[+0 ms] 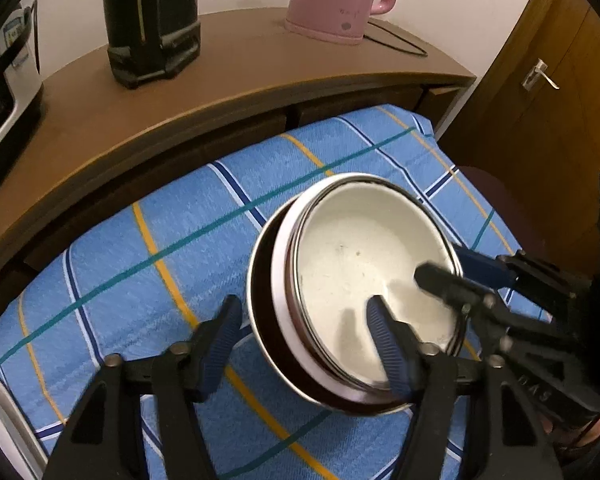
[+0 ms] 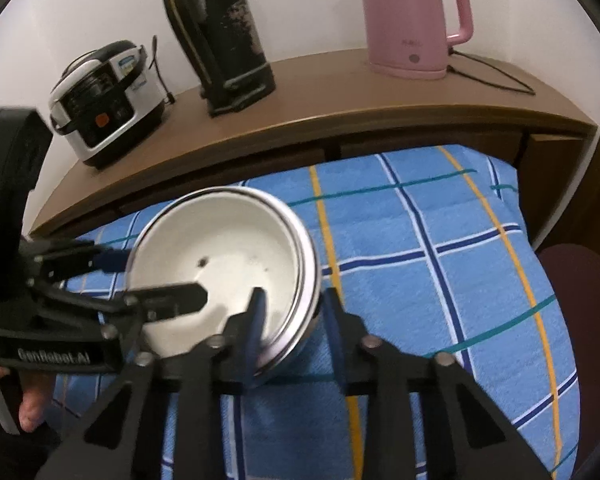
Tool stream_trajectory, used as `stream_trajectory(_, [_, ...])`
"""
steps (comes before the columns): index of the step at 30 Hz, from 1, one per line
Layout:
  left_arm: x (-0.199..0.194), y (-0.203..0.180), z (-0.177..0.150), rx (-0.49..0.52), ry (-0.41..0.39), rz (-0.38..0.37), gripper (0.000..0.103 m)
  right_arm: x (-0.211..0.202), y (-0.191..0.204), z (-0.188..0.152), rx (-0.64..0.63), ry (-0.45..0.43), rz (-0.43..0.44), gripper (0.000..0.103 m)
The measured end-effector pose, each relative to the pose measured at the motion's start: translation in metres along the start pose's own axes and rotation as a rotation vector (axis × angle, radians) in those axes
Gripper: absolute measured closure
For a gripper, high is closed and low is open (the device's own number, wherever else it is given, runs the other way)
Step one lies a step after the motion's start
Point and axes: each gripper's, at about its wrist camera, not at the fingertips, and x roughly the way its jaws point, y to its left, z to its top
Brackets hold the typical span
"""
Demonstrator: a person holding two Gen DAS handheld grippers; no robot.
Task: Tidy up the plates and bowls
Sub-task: 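Open the left tool and regrasp the rim of the nested bowl stack, then lift the nested bowl stack with the left tool toward the red-flower plates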
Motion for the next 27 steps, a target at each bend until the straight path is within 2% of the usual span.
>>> stream_trajectory(3, [0.003, -0.002, -0.002, 0.016, -0.012, 0.045, 0.058, 0.000, -0.001, 0.001, 0.010, 0.002, 0.007, 0.079])
stream_trajectory(9, [0.004, 0.000, -0.003, 0.002, -0.023, 0.074, 0.061, 0.002, -0.001, 0.004, 0.023, 0.006, 0.009, 0.079])
stream_trajectory(20, [-0.017, 0.016, -0.004, -0.057, -0.042, 0.072, 0.065, 0.005, 0.005, 0.008, 0.026, 0.044, 0.074, 0.083])
stream_trajectory(27, [-0.018, 0.030, -0.012, -0.094, -0.029, 0.072, 0.067, 0.003, 0.018, 0.011, -0.006, 0.035, 0.086, 0.083])
